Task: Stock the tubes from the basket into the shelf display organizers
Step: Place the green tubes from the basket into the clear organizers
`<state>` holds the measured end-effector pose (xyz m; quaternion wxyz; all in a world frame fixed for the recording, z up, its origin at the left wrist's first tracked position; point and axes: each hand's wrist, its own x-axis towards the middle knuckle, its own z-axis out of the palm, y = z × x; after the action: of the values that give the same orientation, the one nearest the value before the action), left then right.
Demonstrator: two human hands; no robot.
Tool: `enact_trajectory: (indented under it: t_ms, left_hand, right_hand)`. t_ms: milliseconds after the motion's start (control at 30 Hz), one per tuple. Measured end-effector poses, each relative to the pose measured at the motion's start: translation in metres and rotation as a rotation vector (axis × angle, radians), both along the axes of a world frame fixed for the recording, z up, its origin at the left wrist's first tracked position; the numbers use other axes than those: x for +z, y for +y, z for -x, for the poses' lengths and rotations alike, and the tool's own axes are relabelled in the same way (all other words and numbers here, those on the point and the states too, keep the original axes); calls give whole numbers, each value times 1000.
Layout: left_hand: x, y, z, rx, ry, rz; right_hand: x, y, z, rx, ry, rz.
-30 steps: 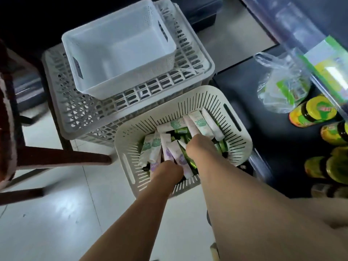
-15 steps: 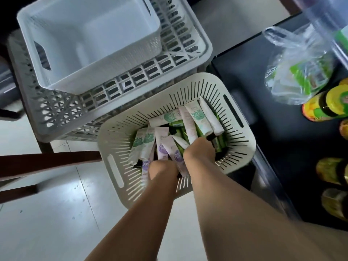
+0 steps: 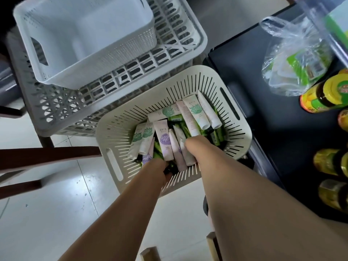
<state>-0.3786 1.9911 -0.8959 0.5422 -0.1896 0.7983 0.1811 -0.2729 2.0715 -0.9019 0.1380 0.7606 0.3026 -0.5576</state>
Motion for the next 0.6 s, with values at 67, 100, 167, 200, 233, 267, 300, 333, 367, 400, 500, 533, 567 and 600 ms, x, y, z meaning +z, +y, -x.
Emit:
enact_trajectory:
  t_ms: [67, 100, 167, 200, 233, 267, 300, 333, 367, 400, 500, 533, 567, 600]
  left_hand:
    - [8, -5, 8, -40, -25, -13]
    - [16, -6, 12, -60, -49, -23]
    - [33, -7, 23, -38, -130, -39]
    - [46, -7, 28, -18, -177, -48]
    - [60, -8, 32, -6, -219, -58]
    - [71, -10, 37, -6, -267, -69]
    - [81, -10, 41, -49, -297, -79]
    - [91, -10, 45, -93, -312, -103]
    - [101, -9, 47, -135, -304, -142]
    - [106, -7, 48, -173, -282, -197]
    - [108, 6, 52, -295, -164, -371]
    - [104, 12, 54, -324, -113, -410]
    - [99, 17, 55, -345, -71, -432]
    - [92, 21, 56, -355, -50, -448]
  right_hand:
    - [-5, -3, -3, -30, 11, -12]
    - [-8, -3, -4, -16, 10, -43]
    - [-13, -8, -2, 93, -93, -136]
    - [-12, -10, 0, 135, -164, -170]
    - [-14, -12, 1, 159, -210, -190]
    - [-16, -14, 3, 183, -237, -192]
    - [-16, -17, 5, 207, -248, -183]
    - [-17, -18, 6, 240, -251, -165]
    - [-18, -19, 7, 271, -248, -154]
    - [-18, -20, 8, 287, -241, -138]
    - [-17, -16, 9, 306, -218, -142]
    - [-19, -15, 9, 314, -200, -134]
    - [-23, -16, 10, 332, -183, -104]
    - [-32, -16, 10, 342, -163, -66]
